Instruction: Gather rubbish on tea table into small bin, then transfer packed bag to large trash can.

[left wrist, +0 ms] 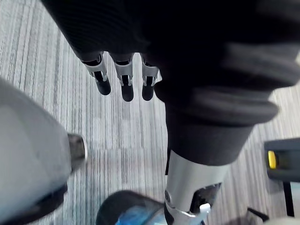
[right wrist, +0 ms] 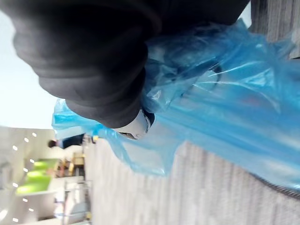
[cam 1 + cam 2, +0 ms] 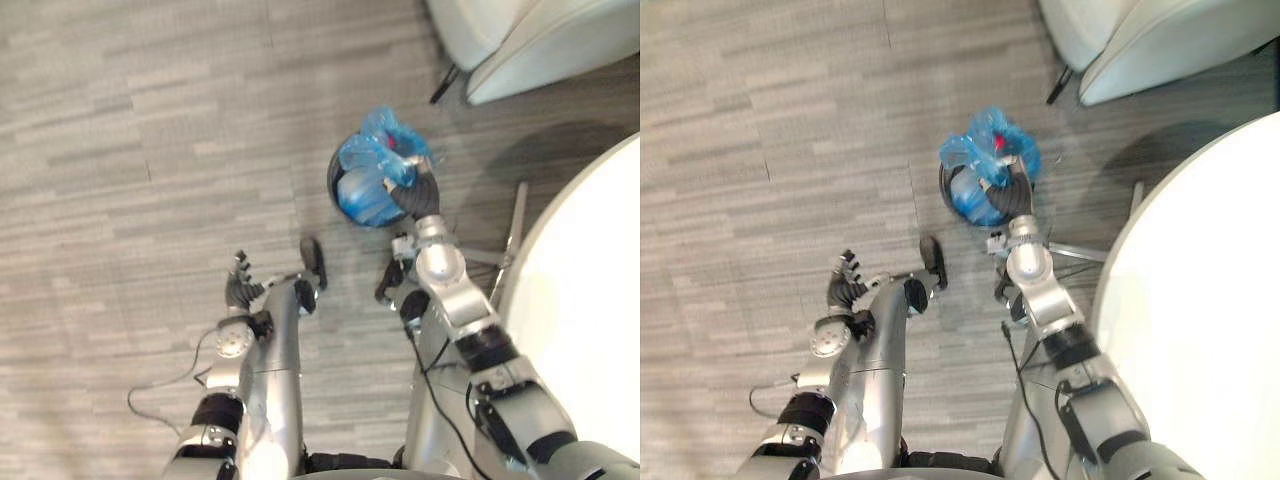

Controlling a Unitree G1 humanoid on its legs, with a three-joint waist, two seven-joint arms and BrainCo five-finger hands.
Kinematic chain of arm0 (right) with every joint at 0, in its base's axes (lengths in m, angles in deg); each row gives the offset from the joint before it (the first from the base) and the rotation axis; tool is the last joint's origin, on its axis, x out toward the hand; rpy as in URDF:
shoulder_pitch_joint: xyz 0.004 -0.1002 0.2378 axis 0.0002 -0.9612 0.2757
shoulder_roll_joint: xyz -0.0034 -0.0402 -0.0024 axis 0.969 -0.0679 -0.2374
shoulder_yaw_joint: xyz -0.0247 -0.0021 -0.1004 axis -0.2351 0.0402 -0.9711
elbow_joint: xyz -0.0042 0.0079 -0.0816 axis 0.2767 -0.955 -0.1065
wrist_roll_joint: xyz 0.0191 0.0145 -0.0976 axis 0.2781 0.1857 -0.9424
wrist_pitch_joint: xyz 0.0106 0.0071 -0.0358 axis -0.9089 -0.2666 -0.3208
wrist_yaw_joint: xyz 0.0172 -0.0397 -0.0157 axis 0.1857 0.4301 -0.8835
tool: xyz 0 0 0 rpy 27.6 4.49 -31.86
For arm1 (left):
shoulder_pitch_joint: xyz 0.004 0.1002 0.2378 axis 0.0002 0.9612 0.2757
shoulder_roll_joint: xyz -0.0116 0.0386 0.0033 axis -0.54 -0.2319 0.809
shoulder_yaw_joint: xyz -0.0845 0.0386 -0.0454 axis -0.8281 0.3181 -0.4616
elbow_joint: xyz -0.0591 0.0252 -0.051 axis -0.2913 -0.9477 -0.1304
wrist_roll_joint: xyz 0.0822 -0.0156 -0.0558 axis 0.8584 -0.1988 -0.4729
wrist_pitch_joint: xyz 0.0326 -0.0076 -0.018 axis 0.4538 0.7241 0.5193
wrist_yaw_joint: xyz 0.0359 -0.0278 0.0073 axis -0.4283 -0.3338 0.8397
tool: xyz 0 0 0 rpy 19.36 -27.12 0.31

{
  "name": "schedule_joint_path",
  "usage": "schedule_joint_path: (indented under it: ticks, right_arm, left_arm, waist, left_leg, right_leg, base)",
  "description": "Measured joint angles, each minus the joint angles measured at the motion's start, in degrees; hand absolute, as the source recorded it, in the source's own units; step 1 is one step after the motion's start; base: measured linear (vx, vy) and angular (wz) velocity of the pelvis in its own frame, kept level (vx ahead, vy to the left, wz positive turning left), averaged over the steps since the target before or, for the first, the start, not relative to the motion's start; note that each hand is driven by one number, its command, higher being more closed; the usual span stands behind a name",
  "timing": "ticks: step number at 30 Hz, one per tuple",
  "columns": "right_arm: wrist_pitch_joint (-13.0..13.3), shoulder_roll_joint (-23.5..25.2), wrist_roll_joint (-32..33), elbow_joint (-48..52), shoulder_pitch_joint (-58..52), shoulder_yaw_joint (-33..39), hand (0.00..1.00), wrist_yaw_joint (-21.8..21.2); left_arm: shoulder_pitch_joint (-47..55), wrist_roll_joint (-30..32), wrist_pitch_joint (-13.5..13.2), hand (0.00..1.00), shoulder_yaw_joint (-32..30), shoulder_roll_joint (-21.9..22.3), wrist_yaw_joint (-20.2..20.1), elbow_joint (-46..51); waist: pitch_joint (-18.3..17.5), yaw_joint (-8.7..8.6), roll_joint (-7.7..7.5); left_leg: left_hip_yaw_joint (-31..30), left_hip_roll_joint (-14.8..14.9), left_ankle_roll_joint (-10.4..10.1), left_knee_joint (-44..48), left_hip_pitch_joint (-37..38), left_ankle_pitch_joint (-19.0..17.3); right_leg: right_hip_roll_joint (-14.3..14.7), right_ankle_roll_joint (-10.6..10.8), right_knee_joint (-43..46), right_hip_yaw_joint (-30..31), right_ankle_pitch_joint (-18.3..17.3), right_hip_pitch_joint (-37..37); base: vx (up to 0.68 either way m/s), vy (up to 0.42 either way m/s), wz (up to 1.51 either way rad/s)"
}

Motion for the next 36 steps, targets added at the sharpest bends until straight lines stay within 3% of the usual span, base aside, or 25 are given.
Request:
schedule_joint_path:
  ticks: [3,8,11,12,13,15,16,17,18,19,20,21,22,23,24,25,26,28,29,31,32,33,34,35,36]
  right_arm:
    - [1.28,0.79,2.26,1.72,-4.3,-1.91,1.0,-1.91]
    - [3.34,1.65,3.96,1.7,-4.48,-4.62,1.0,-6.63]
    - [3.32,1.62,3.8,1.49,-4.05,-6.36,1.0,-8.38]
    - [3.29,1.6,3.76,1.49,-3.91,-6.55,1.0,-8.57]
    - [3.32,1.71,3.29,1.49,-3.96,-6.75,1.0,-8.7]
    - [3.47,1.67,2.04,1.51,-3.83,-6.67,1.0,-8.76]
    - [3.54,1.6,1.56,1.51,-3.33,-6.88,1.0,-8.77]
    - [3.55,1.12,1.51,1.5,-2.52,-7.36,1.0,-8.77]
    - [3.67,-0.13,1.5,1.55,-0.75,-8.16,1.0,-8.8]
    - [3.83,-0.64,1.5,1.58,-0.42,-8.11,1.0,-8.81]
    - [4.46,-2.26,1.5,1.57,1.08,-7.81,1.0,-8.78]
    - [4.46,-4.41,1.49,1.43,1.84,-7.4,1.0,-8.62]
    - [4.44,-5.81,1.48,1.14,2.02,-7.07,1.0,-8.59]
    - [4.28,-7.71,1.49,0.46,2.47,-6.18,1.0,-8.61]
    - [4.06,-8.37,1.5,0.37,2.53,-5.41,1.0,-8.56]
    - [3.61,-9.41,1.54,0.36,2.89,-3.78,1.0,-8.61]
    - [3.15,-10.41,1.62,-0.02,4.35,-2.66,1.0,-8.66]
    - [3.15,-12.08,1.76,-0.02,6.4,-2.74,1.0,-8.91]
    - [3.23,-12.16,2.55,0.21,7.5,-2.82,1.0,-9.47]
    - [3.26,-12.82,4.05,1.64,8.17,-2.88,1.0,-10.5]
    - [3.27,-12.94,4.95,2.68,8.41,-3.04,1.0,-11.4]
    - [3.26,-13.08,5.19,3.42,8.41,-3.02,1.0,-11.57]
    - [3.29,-12.52,6.12,4.01,8.42,-3.03,1.0,-11.98]
    - [3.05,-11.49,6.69,4.04,8.41,-3.79,1.0,-12.79]
    - [3.02,-10.77,6.78,4.04,8.41,-4.45,1.0,-12.99]
  left_arm:
    - [3.7,0.17,-0.05,0.0,1.19,-0.47,-0.19,-2.62]
    - [6.85,1.41,0.04,0.0,3.79,-2.35,-2.0,-5.52]
    - [6.94,1.67,-0.01,0.0,4.51,-3.55,-2.68,-3.14]
    - [7.12,1.69,-0.05,0.0,4.4,-3.85,-2.71,-2.26]
    - [7.33,1.71,-0.16,0.0,4.2,-4.93,-2.75,-0.12]
    - [8.16,1.74,-0.22,0.0,3.82,-6.24,-2.76,3.97]
    - [9.44,1.84,-0.4,0.0,2.89,-6.96,-2.78,7.52]
    - [10.48,2.38,-0.61,0.0,2.01,-7.06,-2.56,10.1]
    - [12.32,2.37,-0.9,0.0,1.04,-6.28,-2.49,14.13]
    - [12.61,2.37,-0.94,0.0,1.05,-6.25,-2.5,14.85]
    - [12.8,2.38,-1.02,0.0,1.31,-5.75,-2.49,16.36]
    - [12.83,2.38,-0.94,0.0,2.37,-5.21,-2.55,18.18]
    - [12.84,2.38,-0.91,0.0,2.72,-4.98,-2.58,19.62]
    - [13.44,2.43,-0.96,0.0,3.09,-4.72,-2.59,23.47]
    - [13.34,2.49,-1.12,0.0,3.37,-4.99,-2.58,24.7]
    - [11.61,2.86,-1.39,0.0,4.39,-5.34,-2.69,25.32]
    - [10.06,3.22,-1.92,0.0,5.29,-5.92,-2.97,25.56]
    - [8.5,4.03,-2.04,0.0,5.83,-6.71,-3.69,26.06]
    - [7.18,4.87,-2.45,0.0,6.31,-6.93,-3.62,26.8]
    - [4.12,5.73,-3.32,0.0,8.34,-7.42,-3.67,26.84]
    - [2.06,6.79,-3.35,0.0,10.3,-7.66,-3.64,26.71]
    - [0.85,7.15,-3.35,0.0,11.42,-7.66,-3.66,26.52]
    - [-1.71,8.45,-3.49,0.0,13.26,-8.08,-3.76,25.64]
    - [-3.55,9.75,-3.39,0.0,14.86,-8.71,-3.72,23.19]
    - [-4.28,10.42,-3.17,0.0,15.9,-9.03,-3.74,21.7]
  waist:
    - [-3.71,-0.25,-0.21]
    - [-8.25,-0.37,-1.62]
    - [-8.65,-0.56,-1.91]
    - [-8.61,-0.44,-1.81]
    - [-8.66,-0.66,-1.96]
    - [-9.04,-0.88,-2.61]
    - [-9.51,-0.03,-3.48]
    - [-9.65,0.36,-3.48]
    - [-10.3,1.28,-2.39]
    - [-10.51,1.55,-2.22]
    - [-10.55,1.44,-0.89]
    - [-10.78,0.91,0.44]
    - [-10.83,0.58,0.84]
    - [-10.77,0.51,1.49]
    - [-10.81,0.39,1.38]
    - [-10.76,0.06,0.6]
    - [-10.44,-0.14,0.05]
    - [-10.72,-0.53,0.5]
    - [-10.95,-1.53,0.89]
    - [-11.52,-2.26,1.65]
    - [-12.14,-3.35,2.44]
    - [-12.48,-3.72,2.93]
    - [-12.79,-4.27,2.38]
    - [-13.76,-4.73,1.01]
    - [-14.16,-4.7,0.39]
  left_leg:
    - [0.43,-1.16,-0.55,-6.55,8.68,1.31]
    - [3.61,-1.95,-0.41,-17.58,19.0,4.74]
    - [1.99,-2.25,0.38,-16.37,20.05,5.26]
    - [1.73,-2.08,0.65,-16.47,20.63,5.42]
    - [0.81,-2.46,1.03,-16.33,22.13,5.16]
    - [-2.25,-3.33,1.01,-15.38,22.99,5.16]
    - [-3.53,-4.09,0.68,-14.77,22.98,5.37]
    - [-4.89,-4.3,-0.18,-14.52,22.59,5.99]
    - [-6.41,-4.01,-1.16,-16.39,21.34,8.28]
    - [-6.6,-3.86,-1.41,-16.93,20.95,8.86]
    - [-8.45,-3.58,-1.82,-19.27,19.3,11.86]
    - [-11.05,-3.11,-2.7,-22.94,18.66,15.73]
    - [-11.4,-2.61,-3.37,-25.16,18.89,17.59]
    - [-11.96,-1.88,-5.32,-29.61,20.01,17.98]
    - [-11.38,-1.69,-6.95,-30.49,19.93,15.11]
    - [-9.4,-2.05,-8.13,-28.41,18.28,9.29]
    - [-6.96,-2.26,-4.12,-21.13,16.91,8.66]
    - [-4.49,-1.49,-1.3,-11.47,18.59,6.17]
    - [-4.21,-0.41,-0.77,-7.43,20.78,3.9]
    - [-3.4,1.16,-1.25,-6.62,25.48,0.92]
    - [-3.23,1.9,-3.57,-11.7,29.64,-0.71]
    - [-2.94,1.98,-4.48,-16.24,31.56,-1.24]
    - [-2.88,1.31,-7.6,-24.34,34.1,0.19]
    - [-2.75,-0.15,-6.73,-28.55,35.18,3.36]
    - [-2.57,-0.74,-6.52,-29.51,35.3,3.99]
  right_leg:
    - [1.65,0.51,-7.06,0.39,2.02,8.18]
    - [5.84,0.87,-22.87,3.92,10.09,17.94]
    - [5.33,1.65,-19.92,7.23,10.29,17.83]
    - [5.26,2.34,-17.11,8.19,8.28,17.66]
    - [3.98,1.92,-4.03,9.55,1.63,17.34]
    - [3.35,4.81,6.15,12.23,-3.13,20.22]
    - [3.42,5.94,5.61,13.63,-5.25,22.84]
    - [3.95,5.48,3.03,13.61,-6.87,24.44]
    - [5.67,3.75,-3.01,11.82,-7.98,25.98]
    - [6.08,3.35,-4.39,11.4,-8.21,26.09]
    - [7.28,1.52,-6.83,10.06,-8.39,25.95]
    - [8.07,0.59,-6.65,7.61,-7.76,24.86]
    - [8.47,0.17,-6.44,6.4,-7.52,24.58]
    - [9.03,-1.27,-6.68,4.09,-6.59,24.6]
    - [8.92,-1.89,-7.18,2.87,-5.96,24.61]
    - [7.26,-2.79,-9.29,0.81,-4.32,24.63]
    - [5.42,-3.78,-10.5,0.22,-3.08,24.45]
    - [4.21,-3.81,-13.58,0.07,-0.27,25.13]
    - [4.16,-3.83,-16.35,-0.39,1.83,25.82]
    - [5.01,-3.13,-20.68,-0.9,4.64,26.29]
    - [6.15,-1.91,-24.23,-1.26,6.77,26.56]
    - [6.85,-1.0,-25.89,-1.33,7.68,26.54]
    - [7.25,-0.63,-28.56,-1.11,10.26,26.47]
    - [6.98,0.13,-31.24,-0.63,12.83,26.41]
    - [6.79,0.04,-32.47,-0.33,14.35,26.54]
  base:
    - [0.18,-0.034,-0.17]
    - [0.18,0.044,-0.46]
    - [0.04,0.052,-0.22]
    - [0.0,-0.008,0.21]
    - [-0.01,-0.03,0.43]
    - [-0.09,-0.146,0.89]
    - [-0.13,-0.203,0.85]
    - [-0.21,-0.159,0.48]
    - [-0.15,-0.078,0.19]
    - [-0.23,-0.107,0.27]
    - [-0.29,-0.15,0.62]
    - [-0.29,-0.15,0.79]
    - [-0.32,-0.146,0.84]
    - [-0.21,-0.087,0.61]
    - [-0.35,-0.127,0.86]
    - [-0.42,-0.104,0.8]
    - [-0.41,-0.091,0.68]
    - [-0.32,-0.026,0.28]
    - [-0.26,0.031,0.23]
    - [-0.22,0.073,0.25]
    - [-0.18,0.091,0.3]
    - [-0.15,0.133,0.37]
    - [-0.11,0.158,0.34]
    - [-0.1,0.156,0.27]
    - [-0.08,0.147,0.03]
